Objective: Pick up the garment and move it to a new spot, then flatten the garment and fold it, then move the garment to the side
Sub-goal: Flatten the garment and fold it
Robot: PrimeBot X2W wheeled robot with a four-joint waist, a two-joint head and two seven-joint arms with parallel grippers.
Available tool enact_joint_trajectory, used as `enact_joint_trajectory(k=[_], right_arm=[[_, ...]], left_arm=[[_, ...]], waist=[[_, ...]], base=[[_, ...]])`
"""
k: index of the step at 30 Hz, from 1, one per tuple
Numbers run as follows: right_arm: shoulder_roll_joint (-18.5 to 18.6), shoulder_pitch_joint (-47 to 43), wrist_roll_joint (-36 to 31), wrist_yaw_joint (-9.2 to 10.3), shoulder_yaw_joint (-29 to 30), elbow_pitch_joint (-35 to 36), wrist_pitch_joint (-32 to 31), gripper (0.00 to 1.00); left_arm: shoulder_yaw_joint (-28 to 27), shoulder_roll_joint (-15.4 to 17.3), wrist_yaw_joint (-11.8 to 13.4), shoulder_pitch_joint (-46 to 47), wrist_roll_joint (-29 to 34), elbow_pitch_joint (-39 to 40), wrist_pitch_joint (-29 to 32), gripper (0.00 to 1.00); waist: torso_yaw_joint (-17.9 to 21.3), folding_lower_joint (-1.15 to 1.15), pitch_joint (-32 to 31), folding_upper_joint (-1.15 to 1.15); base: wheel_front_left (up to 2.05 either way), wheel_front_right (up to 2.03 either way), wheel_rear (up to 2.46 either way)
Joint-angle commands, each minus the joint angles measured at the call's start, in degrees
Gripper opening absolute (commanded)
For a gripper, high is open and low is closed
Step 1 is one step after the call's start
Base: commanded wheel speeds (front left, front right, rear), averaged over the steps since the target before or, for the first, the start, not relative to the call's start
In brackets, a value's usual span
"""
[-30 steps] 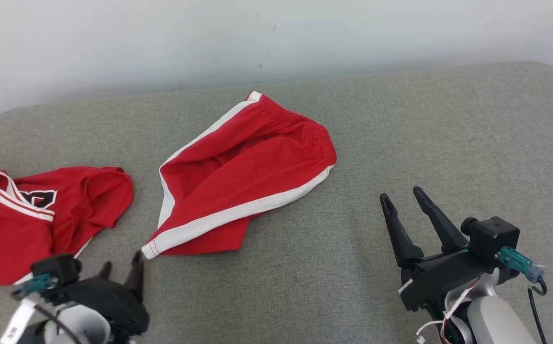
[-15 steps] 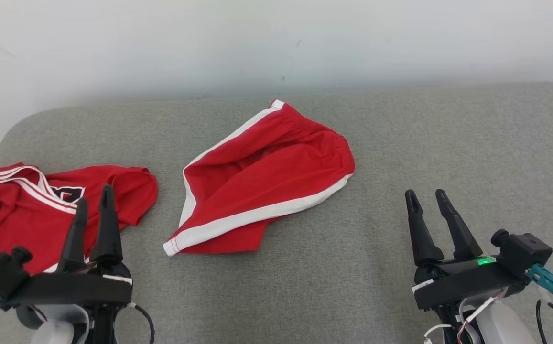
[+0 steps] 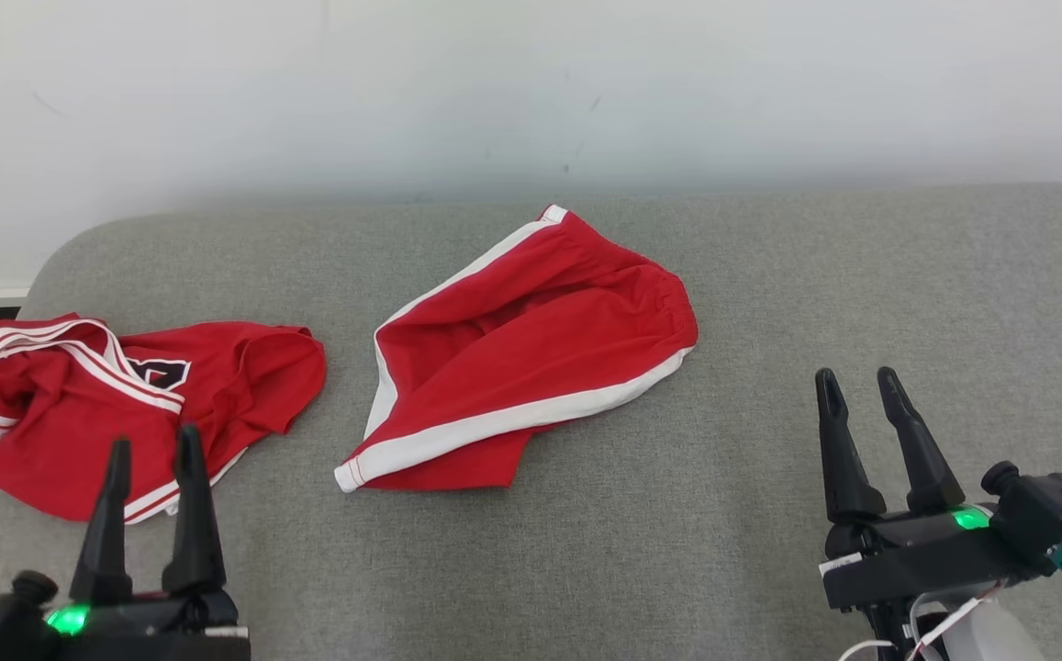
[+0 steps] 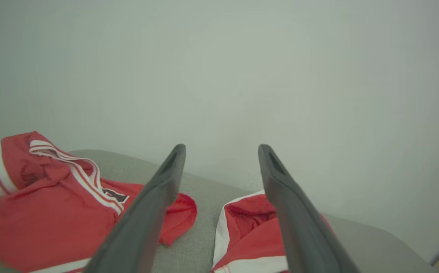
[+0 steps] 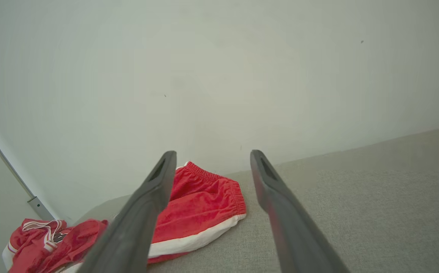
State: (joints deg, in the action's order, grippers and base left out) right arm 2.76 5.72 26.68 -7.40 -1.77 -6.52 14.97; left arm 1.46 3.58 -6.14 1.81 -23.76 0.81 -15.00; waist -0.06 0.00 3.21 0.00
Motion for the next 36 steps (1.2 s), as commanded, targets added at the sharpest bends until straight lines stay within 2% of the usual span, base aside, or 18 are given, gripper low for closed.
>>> enact_joint_trajectory(k=[1,7,13,21,36], right_arm=[[0.2,-1.0,-2.0,-0.18,0.7,0.3,0.3,1.00],[0.2,-3.1,-7.1,-0.18,1.5,-2.0,0.3,1.00],[0.2,-3.8,-9.5,-0.18,1.7,-4.8,0.2,1.00],[0.2,-2.7,-9.3,-0.18,1.4,-7.2,0.2,1.00],[0.3,-1.4,-9.4,-0.18,0.7,-7.1,0.2,1.00]], left_arm=[[-0.5,0.0,-0.4,-1.4,2.7,-1.1,-0.2,1.00],[-0.5,-0.2,-0.8,-3.3,6.7,-6.3,-0.2,1.00],[-0.3,-0.1,-0.9,-3.5,8.1,-10.2,-0.2,1.00],[-0.2,-0.2,-1.2,-2.5,8.8,-12.2,-0.2,1.00],[0.1,-0.1,-1.4,-1.3,9.2,-12.9,-0.2,1.00]], waist=[[0.0,0.00,-0.3,0.00],[0.3,0.00,-1.1,0.00],[1.0,0.00,-1.4,0.00],[1.8,0.00,-0.9,0.00],[1.4,0.00,0.0,0.00]], base=[[0.00,0.00,0.00],[0.00,0.00,0.00],[0.00,0.00,0.00],[0.00,0.00,0.00],[0.00,0.00,0.00]])
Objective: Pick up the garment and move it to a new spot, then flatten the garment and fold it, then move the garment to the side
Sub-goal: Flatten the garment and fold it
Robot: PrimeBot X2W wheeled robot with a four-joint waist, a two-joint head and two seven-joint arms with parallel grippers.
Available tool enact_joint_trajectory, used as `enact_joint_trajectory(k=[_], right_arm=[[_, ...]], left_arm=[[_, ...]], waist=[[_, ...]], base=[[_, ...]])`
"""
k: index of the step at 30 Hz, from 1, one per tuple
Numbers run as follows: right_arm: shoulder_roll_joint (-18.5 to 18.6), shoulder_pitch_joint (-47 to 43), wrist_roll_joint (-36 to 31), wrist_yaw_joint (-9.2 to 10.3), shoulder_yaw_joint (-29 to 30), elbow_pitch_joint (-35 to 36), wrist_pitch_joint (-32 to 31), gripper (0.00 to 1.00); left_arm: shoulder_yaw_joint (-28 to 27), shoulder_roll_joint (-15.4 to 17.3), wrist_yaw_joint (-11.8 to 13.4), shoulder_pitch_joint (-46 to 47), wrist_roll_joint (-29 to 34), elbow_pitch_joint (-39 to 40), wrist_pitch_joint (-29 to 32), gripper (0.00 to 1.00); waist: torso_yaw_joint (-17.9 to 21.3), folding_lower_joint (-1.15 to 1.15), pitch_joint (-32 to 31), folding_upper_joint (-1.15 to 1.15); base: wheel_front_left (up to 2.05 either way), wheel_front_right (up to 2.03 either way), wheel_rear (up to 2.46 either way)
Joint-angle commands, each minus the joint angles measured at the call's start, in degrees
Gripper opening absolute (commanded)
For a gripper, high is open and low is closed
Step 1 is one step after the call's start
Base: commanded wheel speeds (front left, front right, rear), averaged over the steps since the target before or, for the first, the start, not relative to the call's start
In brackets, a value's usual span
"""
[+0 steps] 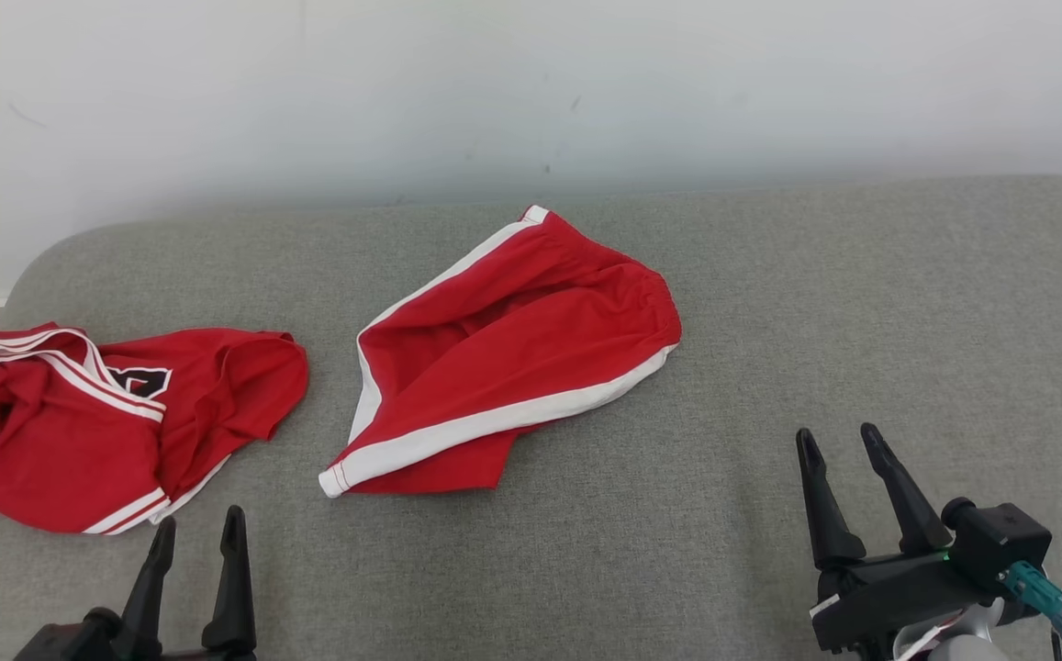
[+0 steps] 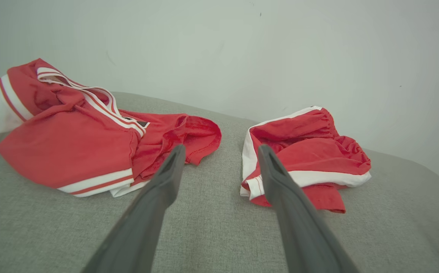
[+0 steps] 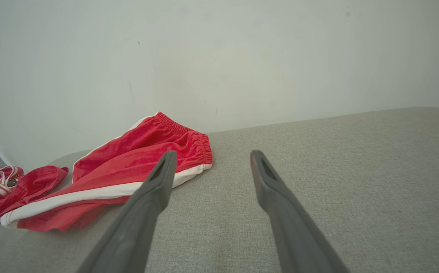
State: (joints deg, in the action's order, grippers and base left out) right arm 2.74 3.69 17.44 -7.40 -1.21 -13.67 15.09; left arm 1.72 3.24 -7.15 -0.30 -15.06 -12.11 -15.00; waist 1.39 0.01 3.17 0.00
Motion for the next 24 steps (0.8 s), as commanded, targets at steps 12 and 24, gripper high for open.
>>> enact_joint_trajectory(k=[12,24], right_arm=[[0.4,2.7,-3.3,-0.18,-1.5,0.1,-4.1,1.00],[7.8,12.4,-1.1,-0.18,-3.0,-2.0,-22.7,1.00]], left_arm=[[4.2,1.1,-0.5,3.7,0.0,-1.2,2.0,1.00],[10.9,3.4,-0.2,12.2,-4.3,-2.1,18.5,1.00]], waist=[[-1.2,-0.01,0.6,0.00],[-3.8,-0.01,5.4,0.00]], base=[[0.00,0.00,0.00],[0.00,0.00,0.00]])
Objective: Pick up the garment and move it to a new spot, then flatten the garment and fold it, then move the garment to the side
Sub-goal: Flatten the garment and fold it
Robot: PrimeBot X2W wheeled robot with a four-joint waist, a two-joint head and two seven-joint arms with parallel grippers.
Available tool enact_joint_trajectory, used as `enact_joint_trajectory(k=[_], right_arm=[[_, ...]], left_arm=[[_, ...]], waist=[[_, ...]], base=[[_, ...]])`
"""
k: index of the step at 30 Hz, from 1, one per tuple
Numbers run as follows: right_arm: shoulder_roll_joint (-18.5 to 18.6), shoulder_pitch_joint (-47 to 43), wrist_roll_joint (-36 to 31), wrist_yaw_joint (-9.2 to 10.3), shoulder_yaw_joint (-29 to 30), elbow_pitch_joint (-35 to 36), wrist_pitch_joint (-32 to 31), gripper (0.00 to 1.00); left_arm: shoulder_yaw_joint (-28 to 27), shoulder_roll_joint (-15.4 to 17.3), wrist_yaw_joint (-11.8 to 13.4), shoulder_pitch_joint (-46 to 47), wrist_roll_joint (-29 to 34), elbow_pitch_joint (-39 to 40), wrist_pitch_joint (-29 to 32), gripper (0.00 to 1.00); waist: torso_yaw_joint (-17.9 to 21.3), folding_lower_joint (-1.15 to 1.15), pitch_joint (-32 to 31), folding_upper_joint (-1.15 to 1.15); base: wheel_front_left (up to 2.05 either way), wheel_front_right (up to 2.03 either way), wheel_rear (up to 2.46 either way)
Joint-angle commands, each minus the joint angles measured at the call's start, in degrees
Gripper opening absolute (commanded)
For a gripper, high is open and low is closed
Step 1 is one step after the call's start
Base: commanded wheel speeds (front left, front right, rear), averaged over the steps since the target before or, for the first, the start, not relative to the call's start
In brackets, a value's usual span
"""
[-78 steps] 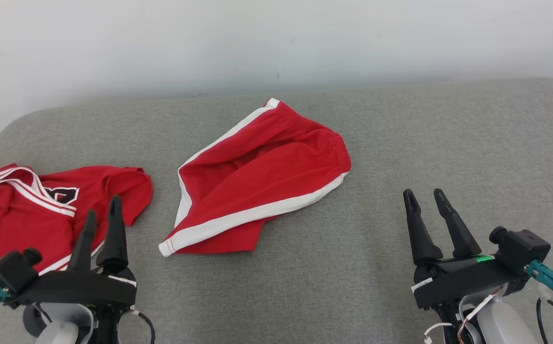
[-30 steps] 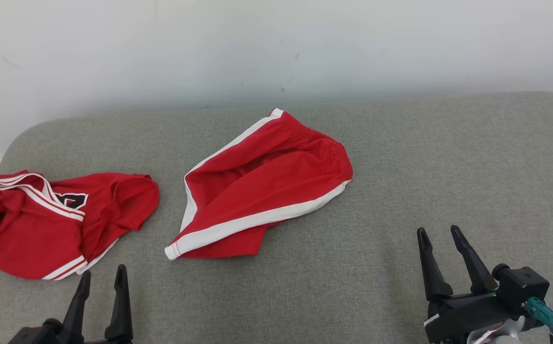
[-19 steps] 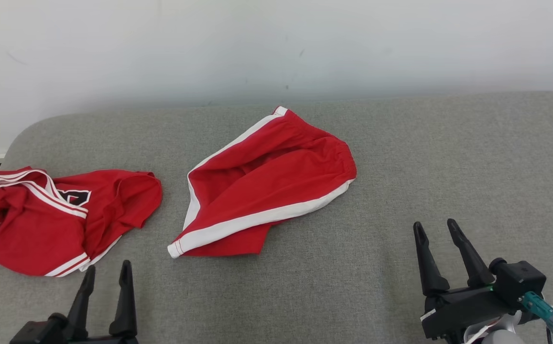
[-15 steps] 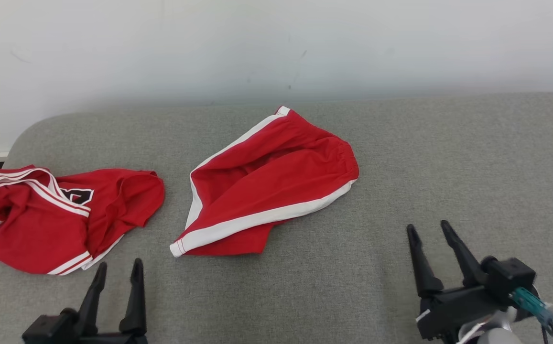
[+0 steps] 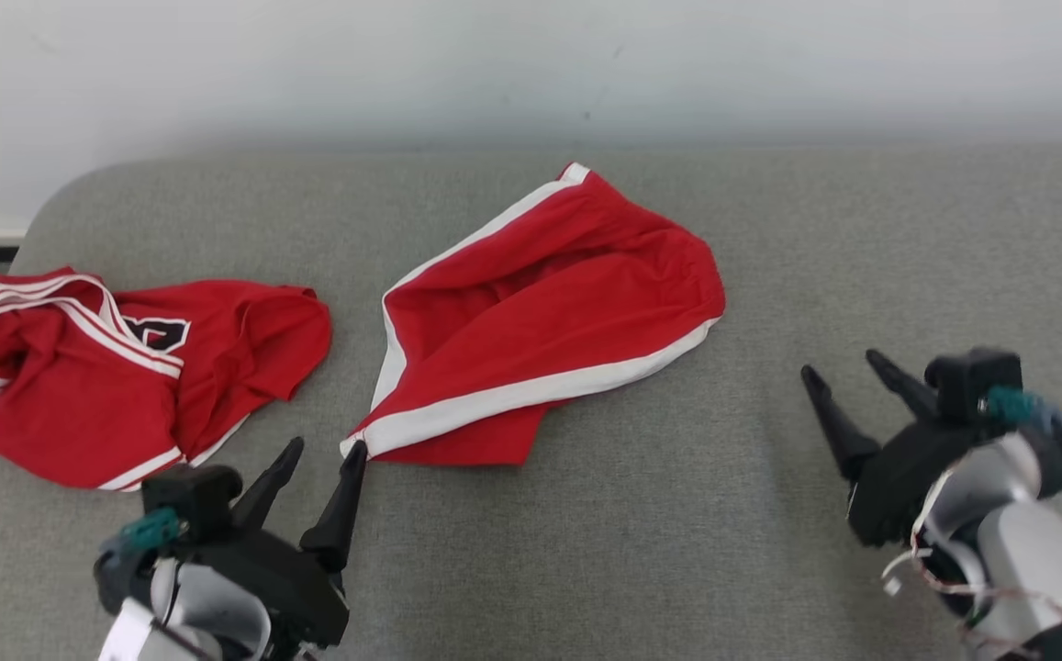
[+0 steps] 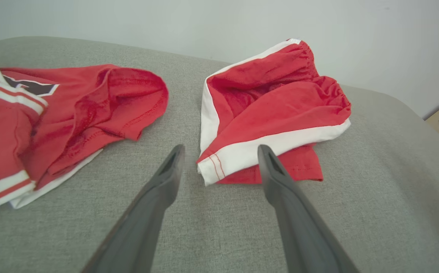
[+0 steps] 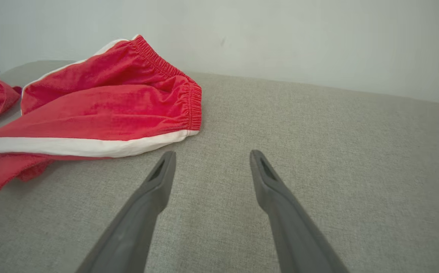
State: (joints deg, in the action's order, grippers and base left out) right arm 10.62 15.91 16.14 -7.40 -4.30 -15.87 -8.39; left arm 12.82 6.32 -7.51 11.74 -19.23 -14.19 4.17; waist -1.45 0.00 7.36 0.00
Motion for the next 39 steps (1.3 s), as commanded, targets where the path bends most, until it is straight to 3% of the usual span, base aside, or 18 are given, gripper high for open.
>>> enact_joint_trajectory(k=[1,7,13,31,39], right_arm=[[0.9,1.3,0.5,-0.18,-0.2,-0.3,-0.8,1.00],[6.0,9.1,4.9,-0.18,-3.9,-4.3,-11.2,1.00],[9.1,14.6,8.1,-0.18,-8.1,-7.2,-14.5,1.00],[16.5,25.8,19.5,-0.17,-24.8,-14.0,-7.2,1.00],[17.6,28.5,24.9,-0.17,-29.4,-17.0,-4.6,1.00]], left_arm=[[0.1,0.4,0.1,0.8,-0.1,-0.1,0.6,1.00],[1.6,-0.4,1.5,6.3,-0.6,-1.2,8.7,1.00],[2.4,-1.0,3.4,8.8,-0.3,-0.2,12.0,1.00],[5.8,-1.9,2.9,10.6,-2.2,2.1,13.4,1.00],[7.1,-2.2,3.5,10.2,-2.7,2.9,15.7,1.00]], waist=[[-1.2,0.00,1.9,0.00],[-3.0,0.00,6.0,0.00],[-4.0,0.00,8.5,0.00],[-7.5,0.00,12.2,0.00],[-8.5,0.00,13.1,0.00]], base=[[0.00,0.00,0.00],[0.00,0.00,0.00],[0.00,0.00,0.00],[0.00,0.00,0.00],[0.00,0.00,0.00]])
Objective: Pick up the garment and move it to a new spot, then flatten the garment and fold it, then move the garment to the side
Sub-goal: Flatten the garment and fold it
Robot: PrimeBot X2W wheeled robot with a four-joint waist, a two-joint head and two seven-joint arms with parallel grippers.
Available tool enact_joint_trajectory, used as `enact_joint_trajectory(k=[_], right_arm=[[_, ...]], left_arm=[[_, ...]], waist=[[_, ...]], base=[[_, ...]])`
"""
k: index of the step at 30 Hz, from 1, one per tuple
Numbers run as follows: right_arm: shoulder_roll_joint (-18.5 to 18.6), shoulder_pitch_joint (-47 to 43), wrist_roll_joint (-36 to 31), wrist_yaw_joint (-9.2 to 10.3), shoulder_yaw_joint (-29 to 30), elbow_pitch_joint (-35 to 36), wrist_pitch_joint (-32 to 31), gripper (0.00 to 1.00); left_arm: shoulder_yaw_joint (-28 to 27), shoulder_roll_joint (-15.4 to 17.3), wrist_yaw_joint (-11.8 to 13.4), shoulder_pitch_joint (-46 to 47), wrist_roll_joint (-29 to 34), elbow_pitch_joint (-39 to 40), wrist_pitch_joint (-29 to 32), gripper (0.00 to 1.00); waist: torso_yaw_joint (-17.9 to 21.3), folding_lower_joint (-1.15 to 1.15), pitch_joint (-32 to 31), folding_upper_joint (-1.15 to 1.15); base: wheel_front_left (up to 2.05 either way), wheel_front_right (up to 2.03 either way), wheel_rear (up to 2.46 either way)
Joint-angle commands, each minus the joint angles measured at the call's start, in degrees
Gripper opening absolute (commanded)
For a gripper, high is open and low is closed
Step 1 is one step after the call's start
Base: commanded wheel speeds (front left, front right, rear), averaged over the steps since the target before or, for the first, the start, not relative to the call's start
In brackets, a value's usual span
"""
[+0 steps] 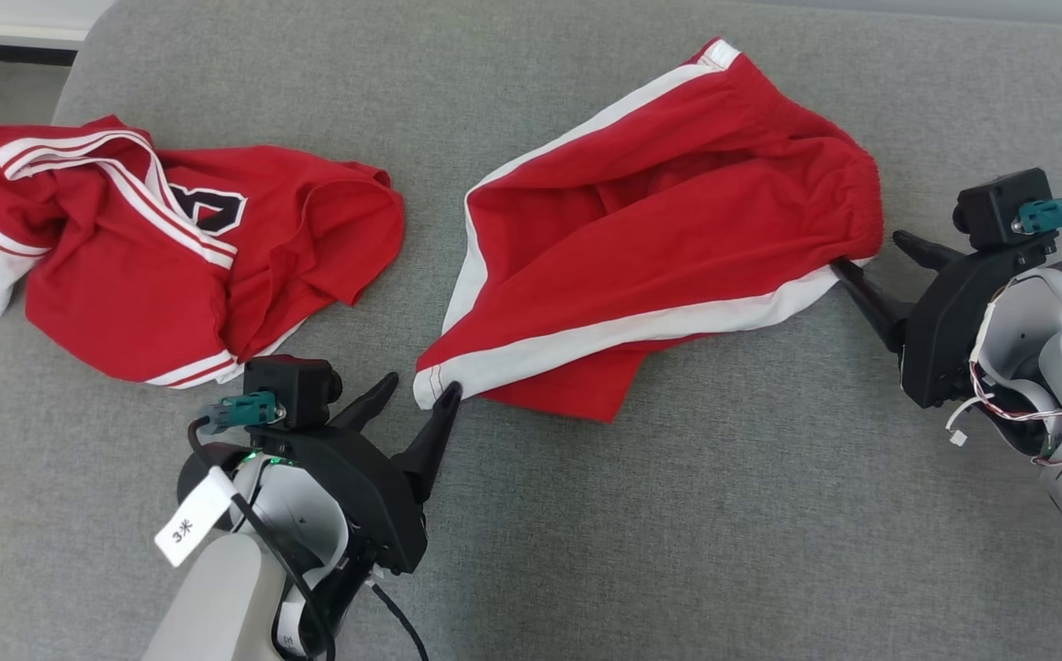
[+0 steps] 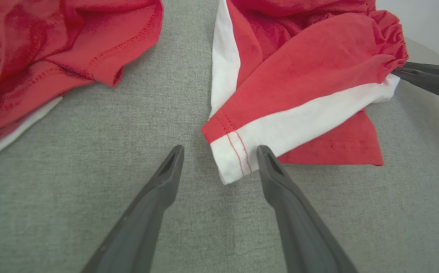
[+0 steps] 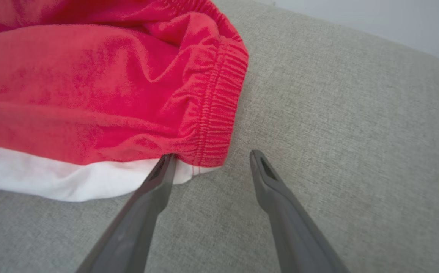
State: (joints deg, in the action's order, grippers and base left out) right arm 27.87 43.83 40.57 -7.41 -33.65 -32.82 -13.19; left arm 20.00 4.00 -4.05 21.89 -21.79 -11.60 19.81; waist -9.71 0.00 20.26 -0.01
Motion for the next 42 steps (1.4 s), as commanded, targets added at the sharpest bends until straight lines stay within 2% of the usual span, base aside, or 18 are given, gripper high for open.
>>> enact_joint_trajectory(k=[1,5,6,7,8,9,10,11,15,25,32,37,42], right_arm=[[0.5,0.8,1.0,-0.16,-0.8,-0.2,0.6,1.00],[1.4,2.2,4.2,-0.16,-4.6,-0.1,1.0,1.00],[1.6,2.5,4.9,-0.16,-5.4,-0.4,1.0,1.00],[1.8,2.8,5.4,-0.16,-6.1,-0.7,1.3,1.00],[1.8,3.1,6.1,-0.16,-6.7,-0.9,1.5,1.00],[1.9,3.4,6.6,-0.16,-7.4,-1.3,1.6,0.63],[1.9,3.5,7.2,-0.16,-8.0,-1.7,1.5,0.47],[2.0,3.7,7.6,-0.16,-8.5,-2.0,1.6,0.45],[2.4,4.6,9.2,-0.06,-10.2,-3.2,2.7,0.00],[3.6,5.7,12.2,-0.06,-12.4,-3.4,8.0,0.00],[4.2,3.9,19.5,-0.07,-7.8,3.4,16.0,0.00],[5.0,2.5,23.1,-0.07,-4.5,8.6,19.5,0.00],[4.8,2.0,23.5,-0.09,-2.2,11.0,21.4,0.00]], left_arm=[[0.0,0.1,0.1,-0.2,-0.6,0.5,0.5,1.00],[0.5,0.1,-0.1,0.1,-1.3,1.9,1.5,1.00],[0.6,0.0,-0.1,0.2,-1.4,2.1,1.7,0.87],[0.7,0.0,-0.2,0.3,-1.7,2.4,1.6,0.56],[0.9,-0.1,-0.4,0.4,-2.0,2.6,1.7,0.38],[1.0,-0.1,-0.5,0.5,-2.1,2.7,1.7,0.20],[1.1,-0.1,-0.5,0.5,-2.3,2.7,1.8,0.08],[1.2,-0.1,-0.5,0.4,-2.6,2.8,2.0,0.00],[1.3,-0.1,-0.3,0.3,-3.2,3.1,1.9,0.00],[0.6,-0.3,-1.0,0.2,-5.1,5.2,-2.6,0.00],[-0.3,-0.8,-1.7,2.0,-9.9,9.0,-8.0,0.00],[-1.3,-0.9,-0.3,4.3,-10.5,9.8,-10.9,0.00],[-2.1,-0.9,0.7,6.5,-11.2,10.1,-12.9,0.00]], waist=[[-0.4,0.00,0.3,0.01],[-0.9,0.00,0.6,0.01],[-0.9,0.00,0.7,0.01],[-1.0,0.00,0.7,0.01],[-1.0,0.00,0.8,0.01],[-1.1,0.00,0.9,0.01],[-1.1,0.00,0.9,0.01],[-1.1,0.00,0.9,0.01],[-1.2,0.00,1.2,0.01],[-0.7,0.00,0.3,0.01],[0.3,0.00,-1.8,0.01],[2.0,0.00,-3.4,0.01],[3.9,0.00,-4.7,0.01]], base=[[0.00,0.00,0.00],[0.00,0.00,0.00],[0.00,0.00,0.00],[0.00,0.00,0.00],[0.00,0.00,0.00],[0.00,0.00,0.00],[0.00,0.00,0.00],[0.00,0.00,0.00],[0.00,0.00,0.00],[0.00,0.00,0.00],[0.00,0.00,0.00],[0.00,0.00,0.00],[0.00,0.00,0.00]])
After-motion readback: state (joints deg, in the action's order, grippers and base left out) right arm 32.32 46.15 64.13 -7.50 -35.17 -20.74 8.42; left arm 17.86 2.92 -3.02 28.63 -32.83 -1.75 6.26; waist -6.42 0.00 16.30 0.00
